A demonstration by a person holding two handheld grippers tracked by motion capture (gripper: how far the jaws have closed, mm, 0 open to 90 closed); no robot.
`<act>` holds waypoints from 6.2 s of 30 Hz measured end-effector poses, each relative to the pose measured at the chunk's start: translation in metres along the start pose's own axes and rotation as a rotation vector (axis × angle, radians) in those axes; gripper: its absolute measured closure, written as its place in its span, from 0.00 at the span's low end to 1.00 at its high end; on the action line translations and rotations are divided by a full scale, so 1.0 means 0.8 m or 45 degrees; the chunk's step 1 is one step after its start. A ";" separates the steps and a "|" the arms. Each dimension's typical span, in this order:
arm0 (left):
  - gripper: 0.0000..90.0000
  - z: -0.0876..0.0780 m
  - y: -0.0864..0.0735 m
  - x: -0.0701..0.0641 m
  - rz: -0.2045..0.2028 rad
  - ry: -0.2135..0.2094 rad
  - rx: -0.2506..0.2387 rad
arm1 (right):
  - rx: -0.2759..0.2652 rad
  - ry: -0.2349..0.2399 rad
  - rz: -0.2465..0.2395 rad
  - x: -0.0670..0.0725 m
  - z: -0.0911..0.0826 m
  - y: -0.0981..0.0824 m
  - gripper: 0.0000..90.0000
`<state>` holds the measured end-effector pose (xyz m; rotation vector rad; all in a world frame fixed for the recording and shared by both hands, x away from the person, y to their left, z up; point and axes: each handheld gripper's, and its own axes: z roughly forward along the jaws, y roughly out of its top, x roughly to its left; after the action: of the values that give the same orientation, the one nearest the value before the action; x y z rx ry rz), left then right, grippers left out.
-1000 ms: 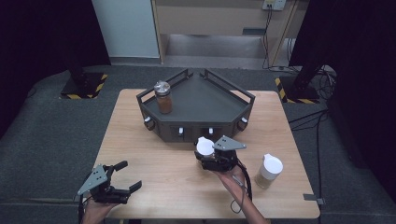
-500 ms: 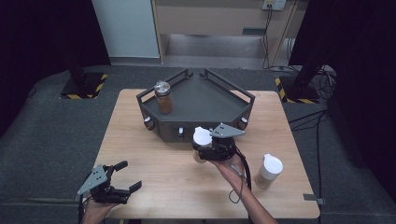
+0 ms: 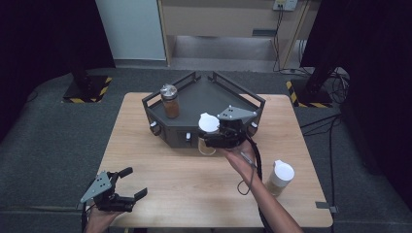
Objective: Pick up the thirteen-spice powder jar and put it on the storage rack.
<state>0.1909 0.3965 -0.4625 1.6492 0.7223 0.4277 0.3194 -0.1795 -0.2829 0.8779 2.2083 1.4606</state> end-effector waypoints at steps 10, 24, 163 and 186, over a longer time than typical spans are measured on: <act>0.03 0.000 0.000 0.000 -0.002 -0.002 -0.001 | -0.017 -0.025 -0.008 -0.005 0.006 0.044 0.34; 0.03 0.001 0.000 0.000 -0.002 -0.002 0.001 | 0.007 -0.088 -0.005 -0.011 0.042 0.090 0.34; 0.03 0.004 0.001 -0.001 0.014 -0.004 0.016 | -0.255 -0.275 -0.062 -0.018 -0.207 -0.120 0.07; 0.02 0.003 0.001 -0.005 0.030 0.023 0.016 | -0.216 -0.391 0.058 0.006 -0.233 -0.242 0.06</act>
<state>0.1895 0.3922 -0.4619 1.6686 0.7207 0.4562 0.1469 -0.3598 -0.3832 1.0234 1.8261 1.4028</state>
